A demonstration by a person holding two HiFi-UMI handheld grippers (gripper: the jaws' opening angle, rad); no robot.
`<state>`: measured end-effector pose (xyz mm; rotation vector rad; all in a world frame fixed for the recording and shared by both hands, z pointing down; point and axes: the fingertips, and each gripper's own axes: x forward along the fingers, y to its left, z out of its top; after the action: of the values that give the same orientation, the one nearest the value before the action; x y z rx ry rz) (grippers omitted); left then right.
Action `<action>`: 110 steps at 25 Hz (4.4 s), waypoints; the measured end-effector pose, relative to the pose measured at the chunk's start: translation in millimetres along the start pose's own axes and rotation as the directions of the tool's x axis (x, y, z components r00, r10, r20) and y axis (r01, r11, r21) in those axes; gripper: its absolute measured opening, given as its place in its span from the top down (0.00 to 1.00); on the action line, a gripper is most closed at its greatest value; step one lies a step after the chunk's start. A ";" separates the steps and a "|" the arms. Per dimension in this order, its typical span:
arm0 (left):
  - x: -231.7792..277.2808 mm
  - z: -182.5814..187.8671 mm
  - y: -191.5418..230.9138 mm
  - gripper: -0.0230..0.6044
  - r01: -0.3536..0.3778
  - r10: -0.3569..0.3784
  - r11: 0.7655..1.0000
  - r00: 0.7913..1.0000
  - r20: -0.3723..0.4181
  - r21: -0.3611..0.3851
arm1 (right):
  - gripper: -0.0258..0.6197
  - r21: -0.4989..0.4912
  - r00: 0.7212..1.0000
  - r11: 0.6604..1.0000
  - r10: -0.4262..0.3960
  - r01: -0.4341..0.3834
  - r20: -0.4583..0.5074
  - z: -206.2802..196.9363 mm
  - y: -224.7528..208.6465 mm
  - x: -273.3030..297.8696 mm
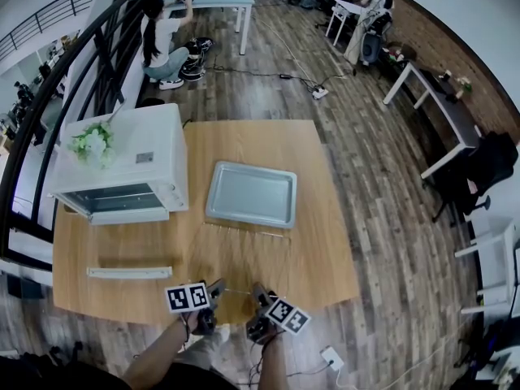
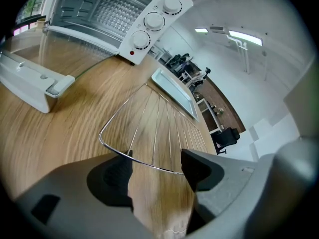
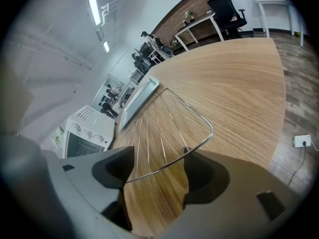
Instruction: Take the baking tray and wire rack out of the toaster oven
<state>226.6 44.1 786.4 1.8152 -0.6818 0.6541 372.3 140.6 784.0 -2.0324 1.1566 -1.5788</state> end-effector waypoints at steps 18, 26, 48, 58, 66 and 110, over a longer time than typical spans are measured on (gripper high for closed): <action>-8.1 -15.5 6.5 0.50 -0.014 0.014 1.000 0.999 -0.041 -0.002 | 0.47 0.031 0.998 0.998 -0.048 0.047 0.029 -11.2 -14.8 -19.9; -16.5 -25.0 11.1 0.50 -0.022 0.021 1.000 0.998 -0.067 -0.014 | 0.47 0.032 0.997 0.997 -0.065 0.064 0.028 -21.8 -19.0 -27.9; -73.6 20.8 0.8 0.51 0.010 -0.020 0.989 0.998 0.066 0.146 | 0.49 -0.115 0.996 0.993 -0.028 0.037 0.083 -22.9 45.1 -53.1; -155.4 74.6 3.1 0.54 -0.033 -0.063 0.938 0.963 0.263 0.345 | 0.53 -0.356 0.986 0.934 0.090 -0.034 0.141 -34.9 141.5 -61.7; -238.5 104.4 26.0 0.60 -0.137 -0.061 0.895 0.905 0.420 0.425 | 0.60 -0.576 0.964 0.815 0.200 -0.066 0.173 -61.8 221.5 -74.2; -452.1 115.6 85.8 0.96 -0.427 0.003 0.817 0.674 0.739 0.387 | 0.96 -0.867 0.874 0.468 0.479 -0.171 0.086 -192.4 404.1 -116.0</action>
<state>-132.8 -24.1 484.3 2.5805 -1.3767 0.2641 27.7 19.0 500.8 -2.2016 2.3009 -0.4042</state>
